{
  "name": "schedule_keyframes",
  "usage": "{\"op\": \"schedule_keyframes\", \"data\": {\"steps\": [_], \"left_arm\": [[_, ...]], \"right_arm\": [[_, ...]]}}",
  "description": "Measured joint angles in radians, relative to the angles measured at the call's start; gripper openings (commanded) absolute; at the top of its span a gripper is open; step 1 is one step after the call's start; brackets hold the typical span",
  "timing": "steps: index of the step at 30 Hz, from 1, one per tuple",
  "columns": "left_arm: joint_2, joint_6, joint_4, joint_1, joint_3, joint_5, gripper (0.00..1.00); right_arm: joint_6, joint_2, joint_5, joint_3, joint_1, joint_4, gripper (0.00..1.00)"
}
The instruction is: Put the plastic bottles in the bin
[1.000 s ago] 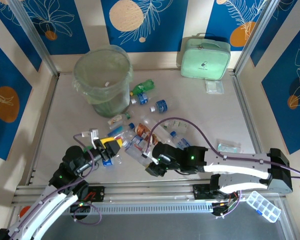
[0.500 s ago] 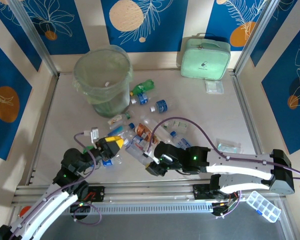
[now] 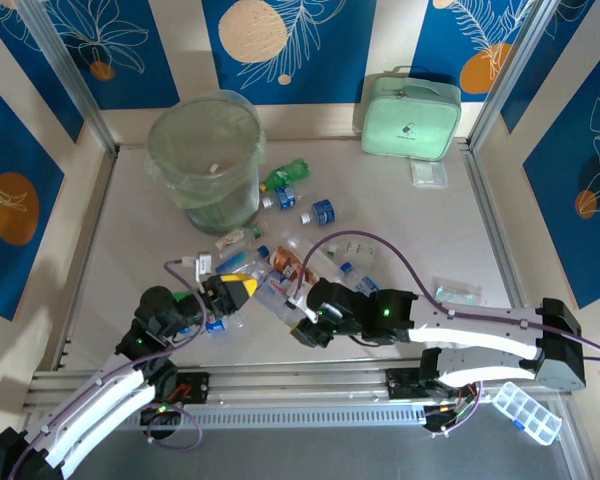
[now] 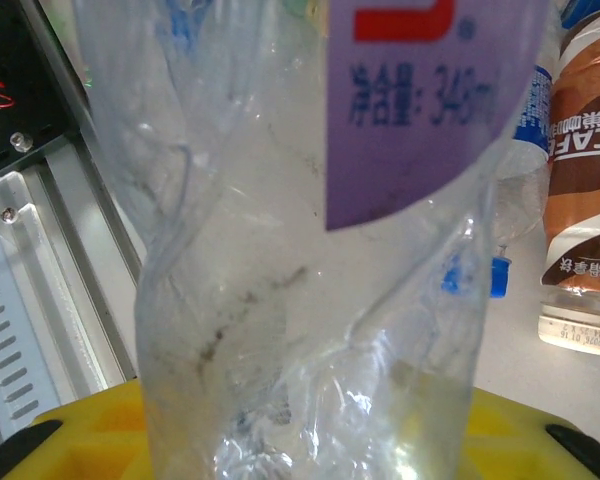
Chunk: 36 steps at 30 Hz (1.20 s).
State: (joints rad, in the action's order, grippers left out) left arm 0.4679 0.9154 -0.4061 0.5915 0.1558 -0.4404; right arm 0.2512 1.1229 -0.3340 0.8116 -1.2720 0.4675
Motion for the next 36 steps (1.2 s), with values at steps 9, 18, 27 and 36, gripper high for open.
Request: {"op": "schedule_keyframes", "data": {"steps": [9, 18, 27, 36], "left_arm": [[-0.004, -0.008, -0.005, 0.0, 0.019, -0.005, 0.65], [-0.009, -0.03, 0.009, 0.0, 0.019, 0.0, 0.39], [-0.016, -0.029, 0.01, 0.0, 0.019, 0.001, 0.2], [-0.053, -0.026, 0.013, 0.0, 0.019, 0.007, 0.12]], "right_arm": [[-0.002, 0.048, 0.023, 0.001, 0.0, -0.019, 0.42], [-0.021, 0.093, 0.03, 0.026, 0.001, -0.051, 0.42], [-0.032, 0.094, 0.038, 0.026, 0.006, -0.061, 0.43], [-0.035, 0.091, 0.042, 0.018, 0.023, -0.083, 0.63]]}}
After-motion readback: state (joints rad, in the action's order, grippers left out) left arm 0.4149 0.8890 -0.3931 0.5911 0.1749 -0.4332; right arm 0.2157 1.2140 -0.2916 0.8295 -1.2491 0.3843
